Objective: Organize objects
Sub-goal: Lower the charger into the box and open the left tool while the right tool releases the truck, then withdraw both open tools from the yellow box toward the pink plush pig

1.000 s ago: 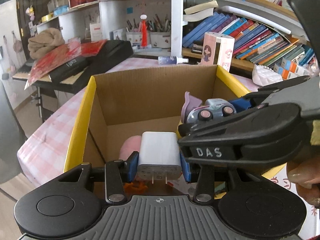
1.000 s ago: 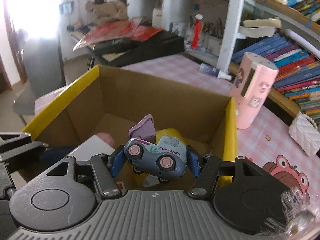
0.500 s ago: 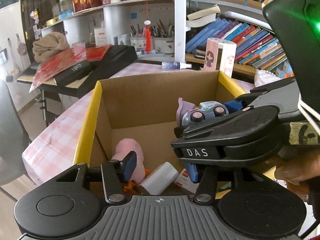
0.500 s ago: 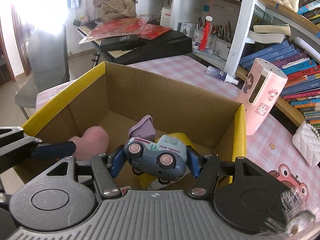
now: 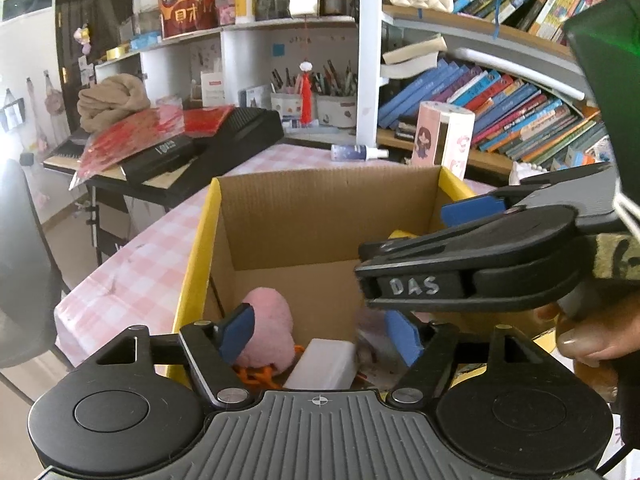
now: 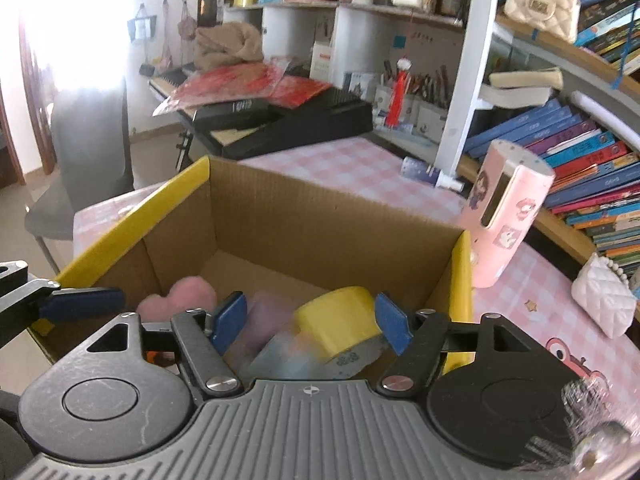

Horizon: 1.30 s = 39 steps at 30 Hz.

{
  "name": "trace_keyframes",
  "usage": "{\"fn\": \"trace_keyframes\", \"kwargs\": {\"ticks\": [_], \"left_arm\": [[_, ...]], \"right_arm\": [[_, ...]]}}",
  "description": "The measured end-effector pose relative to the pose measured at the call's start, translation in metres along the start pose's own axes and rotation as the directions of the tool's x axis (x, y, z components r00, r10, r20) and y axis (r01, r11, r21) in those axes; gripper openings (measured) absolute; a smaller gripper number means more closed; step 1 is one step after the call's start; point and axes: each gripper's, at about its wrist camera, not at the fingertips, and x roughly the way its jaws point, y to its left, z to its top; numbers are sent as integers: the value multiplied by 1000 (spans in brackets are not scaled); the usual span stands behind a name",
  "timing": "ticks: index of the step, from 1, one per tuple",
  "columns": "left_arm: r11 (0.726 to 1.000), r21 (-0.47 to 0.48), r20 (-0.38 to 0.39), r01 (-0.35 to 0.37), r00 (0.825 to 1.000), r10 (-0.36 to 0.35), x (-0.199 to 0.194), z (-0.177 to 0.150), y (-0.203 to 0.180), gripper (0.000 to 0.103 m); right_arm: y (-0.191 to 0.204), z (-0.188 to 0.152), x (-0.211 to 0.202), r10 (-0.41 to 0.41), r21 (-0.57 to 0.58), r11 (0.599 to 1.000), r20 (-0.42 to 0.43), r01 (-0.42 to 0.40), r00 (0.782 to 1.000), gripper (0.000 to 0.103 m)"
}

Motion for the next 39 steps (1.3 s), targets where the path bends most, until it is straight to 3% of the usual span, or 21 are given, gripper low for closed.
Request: {"fn": "trace_keyframes", "kwargs": {"ticks": [10, 18, 25, 39], "left_arm": [[1000, -21, 55, -6, 998, 7, -25, -4, 7, 79], [999, -45, 77, -14, 997, 17, -44, -13, 19, 79], [997, -63, 77, -34, 996, 38, -62, -29, 32, 84], [997, -59, 12, -40, 999, 41, -104, -72, 50, 84]], "right_arm": [[-5, -8, -41, -58, 81, 995, 72, 52, 996, 71], [-3, -25, -69, -103, 148, 985, 84, 89, 991, 71], [6, -47, -95, -202, 182, 967, 110, 180, 973, 73], [60, -99, -129, -212, 194, 960, 41, 201, 976, 74]]}}
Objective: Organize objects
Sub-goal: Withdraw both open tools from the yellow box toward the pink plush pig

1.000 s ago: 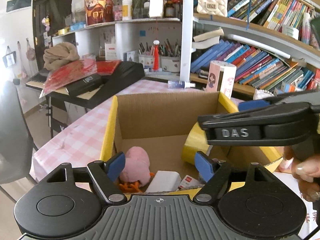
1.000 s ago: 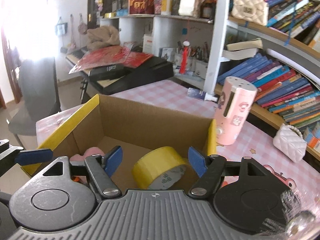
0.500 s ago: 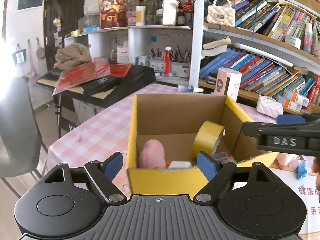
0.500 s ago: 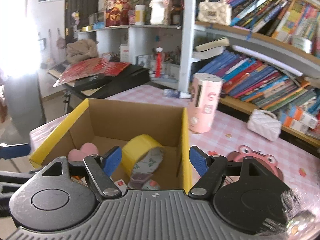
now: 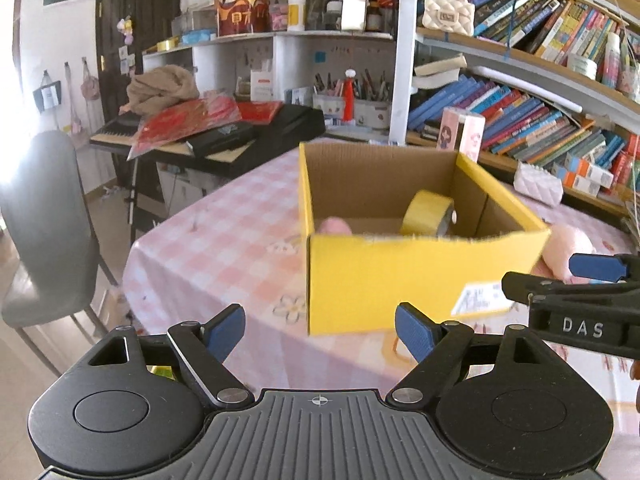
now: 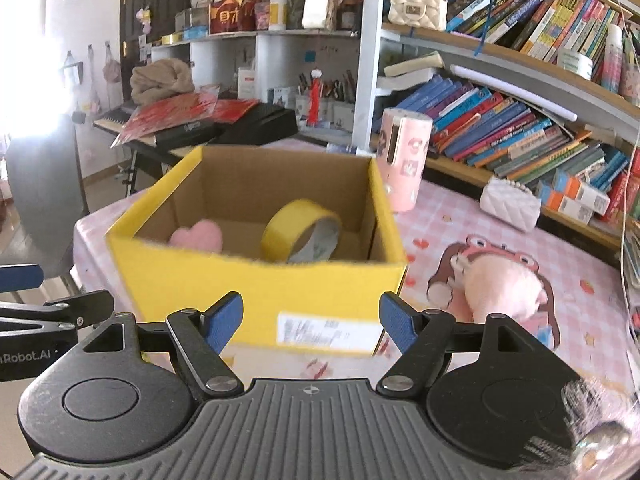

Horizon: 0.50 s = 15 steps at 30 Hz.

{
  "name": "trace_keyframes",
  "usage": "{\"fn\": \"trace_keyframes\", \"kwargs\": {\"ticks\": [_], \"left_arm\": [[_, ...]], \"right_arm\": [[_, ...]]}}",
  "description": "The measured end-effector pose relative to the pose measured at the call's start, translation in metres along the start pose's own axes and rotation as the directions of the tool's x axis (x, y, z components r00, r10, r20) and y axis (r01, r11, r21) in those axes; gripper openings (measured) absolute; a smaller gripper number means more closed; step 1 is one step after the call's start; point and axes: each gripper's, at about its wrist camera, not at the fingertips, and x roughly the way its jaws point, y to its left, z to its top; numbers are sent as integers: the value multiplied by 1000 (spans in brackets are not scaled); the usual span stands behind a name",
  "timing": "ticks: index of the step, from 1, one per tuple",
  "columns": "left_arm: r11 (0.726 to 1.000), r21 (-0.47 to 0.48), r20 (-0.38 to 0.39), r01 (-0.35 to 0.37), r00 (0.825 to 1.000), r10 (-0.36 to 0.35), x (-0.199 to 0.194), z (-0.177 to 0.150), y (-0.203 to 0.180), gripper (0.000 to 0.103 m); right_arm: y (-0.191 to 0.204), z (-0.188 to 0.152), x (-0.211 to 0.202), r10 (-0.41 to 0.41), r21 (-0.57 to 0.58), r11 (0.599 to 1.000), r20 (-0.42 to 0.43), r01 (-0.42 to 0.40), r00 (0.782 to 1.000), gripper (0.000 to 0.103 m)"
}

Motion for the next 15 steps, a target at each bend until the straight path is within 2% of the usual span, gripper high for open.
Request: {"fn": "trace_keyframes", "kwargs": {"ticks": [15], "left_arm": [[999, 37, -52, 25, 998, -23, -35, -38, 10, 84]], "right_arm": [[31, -49, -38, 3, 19, 1000, -65, -1, 998, 75]]}}
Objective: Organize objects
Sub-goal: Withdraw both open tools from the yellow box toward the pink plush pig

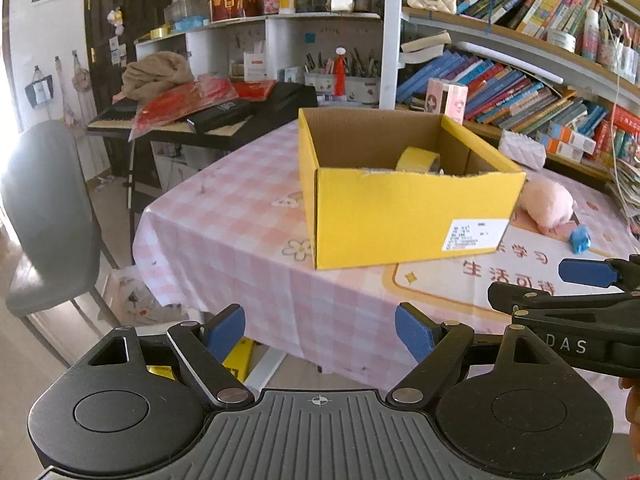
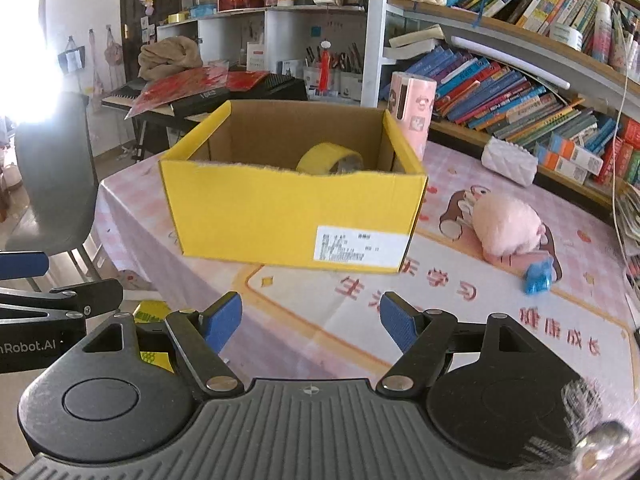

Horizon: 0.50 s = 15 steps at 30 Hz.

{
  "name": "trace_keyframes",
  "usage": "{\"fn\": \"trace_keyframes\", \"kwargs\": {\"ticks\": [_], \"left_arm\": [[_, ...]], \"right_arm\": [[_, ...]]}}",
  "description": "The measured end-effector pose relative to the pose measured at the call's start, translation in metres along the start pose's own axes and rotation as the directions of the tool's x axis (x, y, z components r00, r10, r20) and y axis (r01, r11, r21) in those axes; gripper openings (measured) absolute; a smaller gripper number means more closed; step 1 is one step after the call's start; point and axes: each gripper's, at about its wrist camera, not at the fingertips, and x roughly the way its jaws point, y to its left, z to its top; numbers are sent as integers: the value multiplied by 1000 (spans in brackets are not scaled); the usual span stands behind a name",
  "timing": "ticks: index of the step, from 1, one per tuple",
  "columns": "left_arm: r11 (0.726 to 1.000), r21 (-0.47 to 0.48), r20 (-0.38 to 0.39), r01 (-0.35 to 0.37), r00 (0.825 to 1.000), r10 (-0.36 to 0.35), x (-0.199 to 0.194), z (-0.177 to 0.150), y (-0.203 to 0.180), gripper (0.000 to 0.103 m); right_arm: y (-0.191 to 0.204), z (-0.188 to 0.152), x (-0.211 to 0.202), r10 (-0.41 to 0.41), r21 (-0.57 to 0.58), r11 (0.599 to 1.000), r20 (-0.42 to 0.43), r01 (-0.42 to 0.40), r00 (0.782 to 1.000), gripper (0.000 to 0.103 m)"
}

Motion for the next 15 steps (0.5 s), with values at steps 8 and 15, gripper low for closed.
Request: {"fn": "trace_keyframes", "kwargs": {"ticks": [8, 15], "left_arm": [[997, 36, -28, 61, 998, -60, -4, -11, -8, 84], [986, 79, -45, 144, 989, -141, 0, -13, -29, 85]], "right_arm": [[3, -19, -15, -35, 15, 999, -10, 35, 999, 78], [-15, -32, -30, -110, 65, 992, -23, 111, 994, 79]]}}
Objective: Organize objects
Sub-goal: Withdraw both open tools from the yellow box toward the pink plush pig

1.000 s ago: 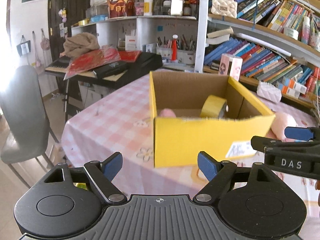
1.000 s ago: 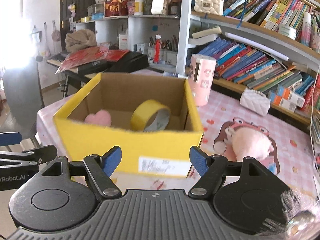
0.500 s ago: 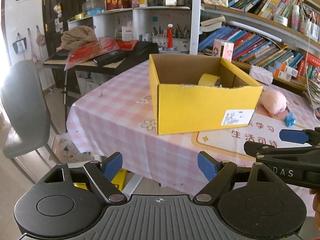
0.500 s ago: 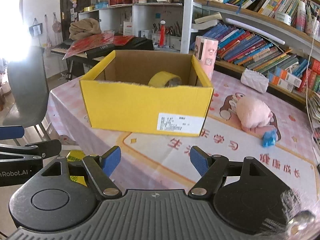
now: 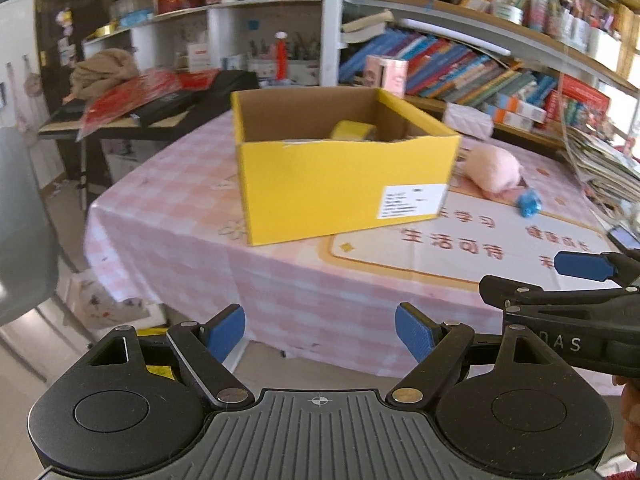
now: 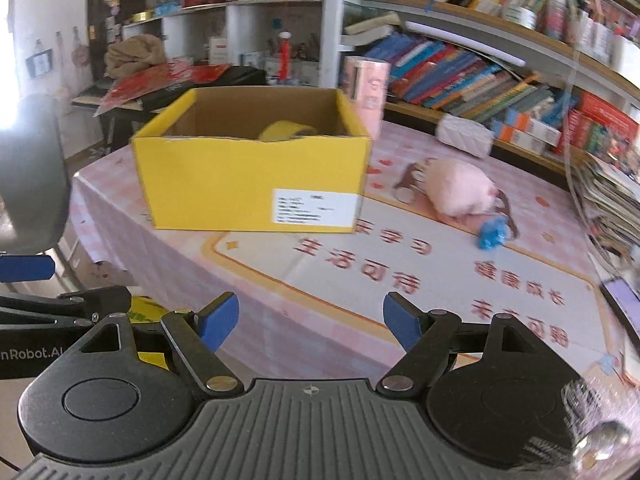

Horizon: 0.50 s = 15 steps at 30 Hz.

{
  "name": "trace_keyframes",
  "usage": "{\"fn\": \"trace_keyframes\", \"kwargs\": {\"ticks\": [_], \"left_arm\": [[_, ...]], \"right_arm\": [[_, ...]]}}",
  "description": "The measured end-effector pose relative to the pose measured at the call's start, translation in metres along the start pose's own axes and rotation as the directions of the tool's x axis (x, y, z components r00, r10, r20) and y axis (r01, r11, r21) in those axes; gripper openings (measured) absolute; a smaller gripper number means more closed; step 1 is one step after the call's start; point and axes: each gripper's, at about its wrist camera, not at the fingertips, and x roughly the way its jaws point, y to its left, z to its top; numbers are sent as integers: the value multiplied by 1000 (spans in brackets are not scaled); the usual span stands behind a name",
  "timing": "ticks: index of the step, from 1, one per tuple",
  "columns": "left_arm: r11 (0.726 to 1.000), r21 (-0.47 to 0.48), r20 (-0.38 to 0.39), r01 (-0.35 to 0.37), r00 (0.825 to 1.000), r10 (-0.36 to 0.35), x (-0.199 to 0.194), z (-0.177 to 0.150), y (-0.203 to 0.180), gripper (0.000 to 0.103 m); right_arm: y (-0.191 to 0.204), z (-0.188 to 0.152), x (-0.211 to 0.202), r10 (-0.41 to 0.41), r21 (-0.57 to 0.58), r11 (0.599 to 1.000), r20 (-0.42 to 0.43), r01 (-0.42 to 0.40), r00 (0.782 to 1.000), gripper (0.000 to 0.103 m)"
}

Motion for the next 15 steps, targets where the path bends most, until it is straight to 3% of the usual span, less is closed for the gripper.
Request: {"fn": "trace_keyframes", "kwargs": {"ticks": [15], "left_arm": [[978, 128, -13, 167, 986, -167, 24, 19, -63, 85]], "right_arm": [[-60, -15, -16, -172, 119, 978, -24, 174, 985, 79]]}}
